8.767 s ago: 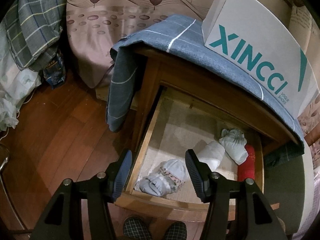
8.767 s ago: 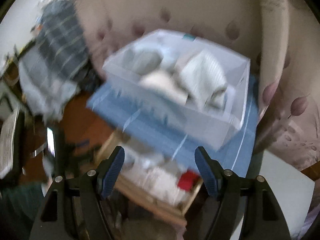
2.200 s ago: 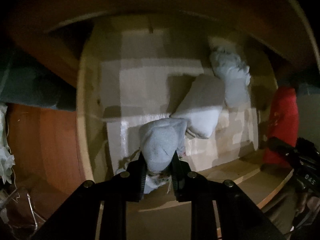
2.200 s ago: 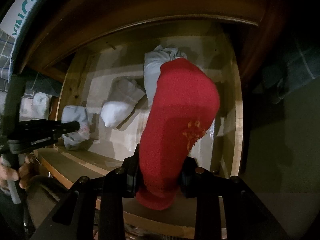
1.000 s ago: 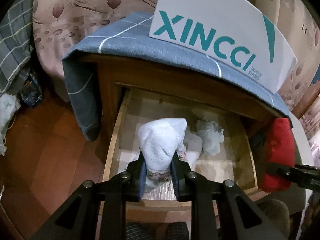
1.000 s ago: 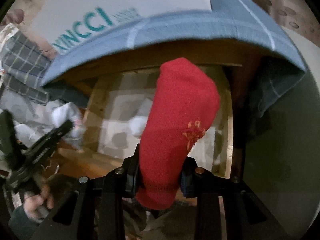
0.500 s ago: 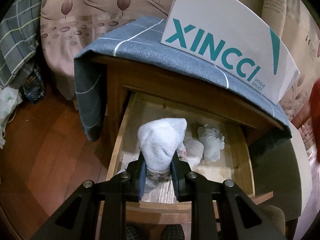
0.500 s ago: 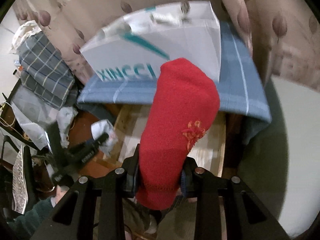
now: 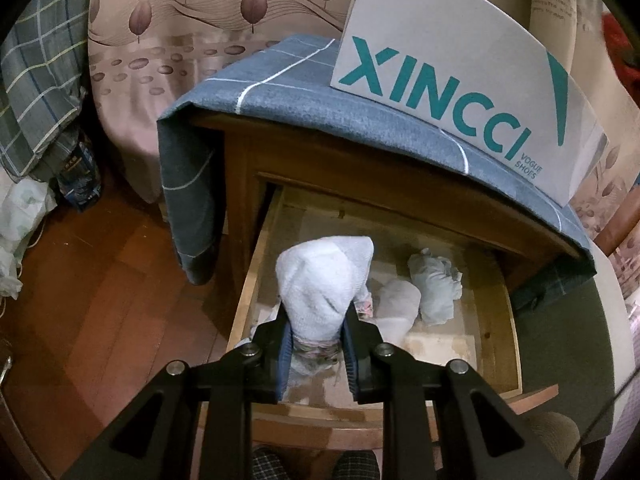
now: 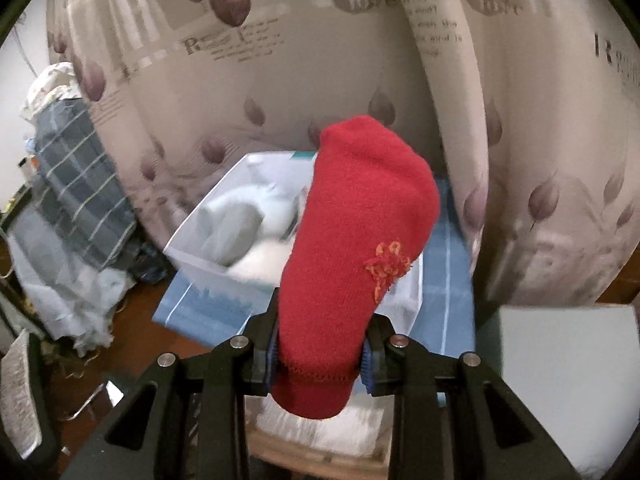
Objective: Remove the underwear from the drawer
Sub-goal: 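Lift the white sock with the left tool while the right tool carries the red sock over the box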
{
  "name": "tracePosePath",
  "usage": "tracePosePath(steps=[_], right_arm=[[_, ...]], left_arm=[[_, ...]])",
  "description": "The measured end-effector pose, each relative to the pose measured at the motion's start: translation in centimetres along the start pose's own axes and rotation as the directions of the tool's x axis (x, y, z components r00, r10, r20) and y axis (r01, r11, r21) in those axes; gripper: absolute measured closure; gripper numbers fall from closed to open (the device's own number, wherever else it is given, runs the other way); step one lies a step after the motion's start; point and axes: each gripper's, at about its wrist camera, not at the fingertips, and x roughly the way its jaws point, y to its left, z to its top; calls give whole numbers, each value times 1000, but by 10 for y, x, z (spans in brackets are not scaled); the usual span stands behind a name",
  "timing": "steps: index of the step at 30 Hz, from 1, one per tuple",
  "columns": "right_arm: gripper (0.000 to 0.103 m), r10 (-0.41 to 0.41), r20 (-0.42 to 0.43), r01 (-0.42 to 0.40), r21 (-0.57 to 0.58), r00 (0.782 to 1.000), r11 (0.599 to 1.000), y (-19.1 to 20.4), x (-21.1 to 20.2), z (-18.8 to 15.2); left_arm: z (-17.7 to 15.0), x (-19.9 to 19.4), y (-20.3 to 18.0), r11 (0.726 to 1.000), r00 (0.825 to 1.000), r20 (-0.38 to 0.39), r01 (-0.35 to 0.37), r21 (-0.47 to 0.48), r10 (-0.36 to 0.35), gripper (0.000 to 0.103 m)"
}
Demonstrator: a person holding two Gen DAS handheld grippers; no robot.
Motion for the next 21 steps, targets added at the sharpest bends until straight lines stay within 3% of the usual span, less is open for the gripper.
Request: tracePosePath(steps=[8, 21], right_arm=[[75, -94, -46, 91, -58, 994, 994, 8, 46, 24], [75, -156, -188, 139, -101, 970, 985, 10, 123, 31]], left_arm=[[0, 0, 3, 1000, 1000, 6, -3, -13, 3, 81], [1, -2, 5, 1000, 1000, 4, 0, -11, 1, 81]])
